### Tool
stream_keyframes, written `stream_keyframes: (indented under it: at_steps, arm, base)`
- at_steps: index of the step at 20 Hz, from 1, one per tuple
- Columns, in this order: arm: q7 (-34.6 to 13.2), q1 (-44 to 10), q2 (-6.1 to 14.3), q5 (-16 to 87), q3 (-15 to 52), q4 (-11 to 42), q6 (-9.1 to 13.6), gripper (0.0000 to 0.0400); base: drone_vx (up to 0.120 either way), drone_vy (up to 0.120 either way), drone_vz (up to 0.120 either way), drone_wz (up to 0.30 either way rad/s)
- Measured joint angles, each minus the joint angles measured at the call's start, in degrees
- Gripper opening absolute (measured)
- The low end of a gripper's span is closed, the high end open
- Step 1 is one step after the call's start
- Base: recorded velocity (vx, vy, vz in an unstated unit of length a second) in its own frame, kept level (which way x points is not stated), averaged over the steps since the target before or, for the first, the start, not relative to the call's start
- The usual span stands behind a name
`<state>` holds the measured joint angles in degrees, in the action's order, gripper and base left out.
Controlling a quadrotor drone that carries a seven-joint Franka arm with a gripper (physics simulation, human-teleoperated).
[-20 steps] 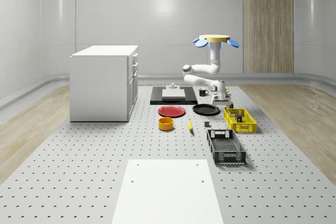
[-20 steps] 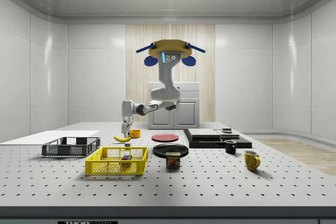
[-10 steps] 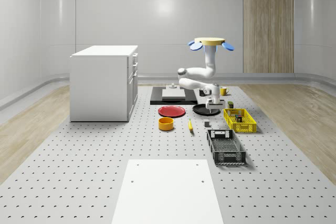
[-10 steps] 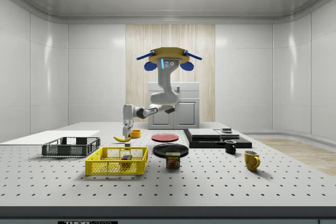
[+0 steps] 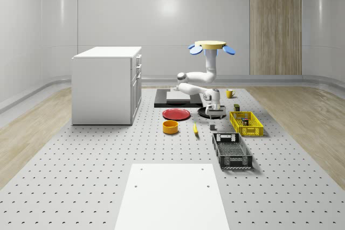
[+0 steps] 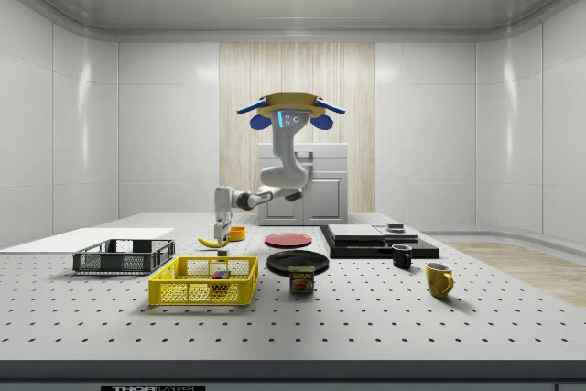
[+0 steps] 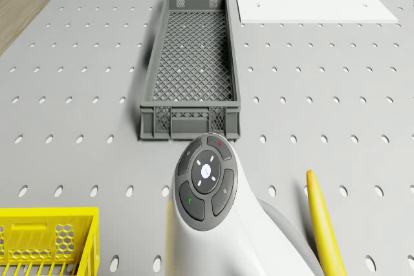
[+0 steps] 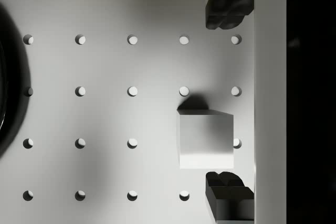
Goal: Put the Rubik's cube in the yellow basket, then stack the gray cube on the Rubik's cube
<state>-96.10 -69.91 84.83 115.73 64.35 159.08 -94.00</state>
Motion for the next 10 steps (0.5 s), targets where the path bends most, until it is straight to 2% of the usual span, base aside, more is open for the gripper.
stream_keyframes:
  at_steps: [4, 5, 8, 10]
  arm:
    - [0.0, 0.1, -0.1, 0.1, 0.0, 0.0, 0.1, 0.0400]
    - [0.1, 0.1, -0.2, 0.1, 0.0, 0.0, 0.1, 0.0400]
    - [0.1, 0.1, -0.2, 0.1, 0.0, 0.0, 0.2, 0.0400]
    - [0.1, 0.2, -0.3, 0.1, 0.0, 0.0, 0.3, 0.0400]
  base:
    - [0.000, -0.120, -0.010, 0.000]
    - [0.000, 0.000, -0.040, 0.000]
    - [0.000, 0.000, -0.120, 0.000]
    - [0.000, -0.040, -0.040, 0.000]
